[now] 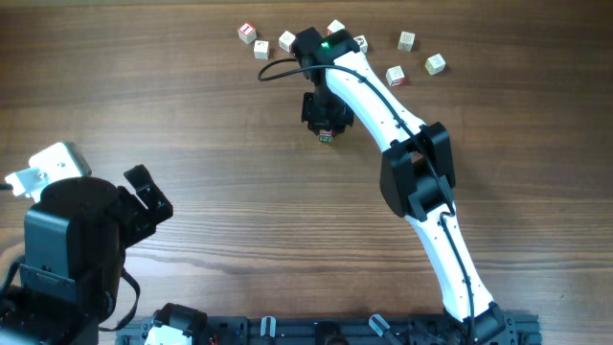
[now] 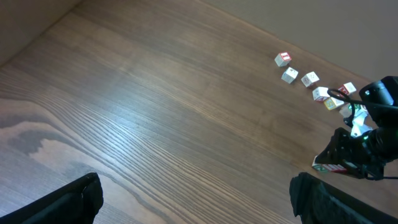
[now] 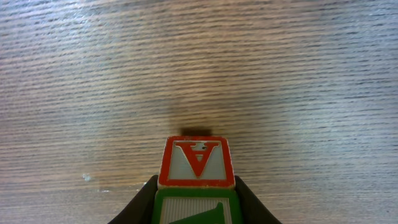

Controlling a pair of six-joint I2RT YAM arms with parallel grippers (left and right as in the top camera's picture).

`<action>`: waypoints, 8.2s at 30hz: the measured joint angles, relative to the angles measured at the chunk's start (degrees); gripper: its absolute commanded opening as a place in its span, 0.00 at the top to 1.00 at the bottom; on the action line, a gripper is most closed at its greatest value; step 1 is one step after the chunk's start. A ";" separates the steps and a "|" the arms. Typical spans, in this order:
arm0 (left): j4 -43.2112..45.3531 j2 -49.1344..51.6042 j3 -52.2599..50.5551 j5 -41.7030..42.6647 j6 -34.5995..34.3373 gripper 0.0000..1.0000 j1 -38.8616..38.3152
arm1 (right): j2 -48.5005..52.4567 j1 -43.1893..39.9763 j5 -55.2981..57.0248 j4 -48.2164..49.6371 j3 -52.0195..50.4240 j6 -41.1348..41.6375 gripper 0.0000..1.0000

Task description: Form a tower

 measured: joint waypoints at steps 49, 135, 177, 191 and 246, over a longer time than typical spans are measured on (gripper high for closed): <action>0.00 0.00 0.00 0.00 0.00 0.00 0.00 | 0.00 1.49 0.00 2.43 -0.79 -1.09 0.23; 0.00 0.00 0.00 0.00 0.00 0.00 0.00 | -90.12 -19.41 14.36 14.62 -8.90 -17.84 0.00; 0.00 0.00 0.00 0.00 -0.02 0.00 0.00 | -147.32 -29.88 12.46 83.97 -136.98 -5.92 0.00; 0.00 0.00 0.00 0.00 -0.02 0.00 0.00 | -147.32 -29.88 12.46 83.97 -136.98 -6.23 0.00; 81.13 -51.17 -90.01 20.09 21.97 0.00 16.28 | -147.47 -29.88 12.44 83.97 -136.98 -6.23 0.00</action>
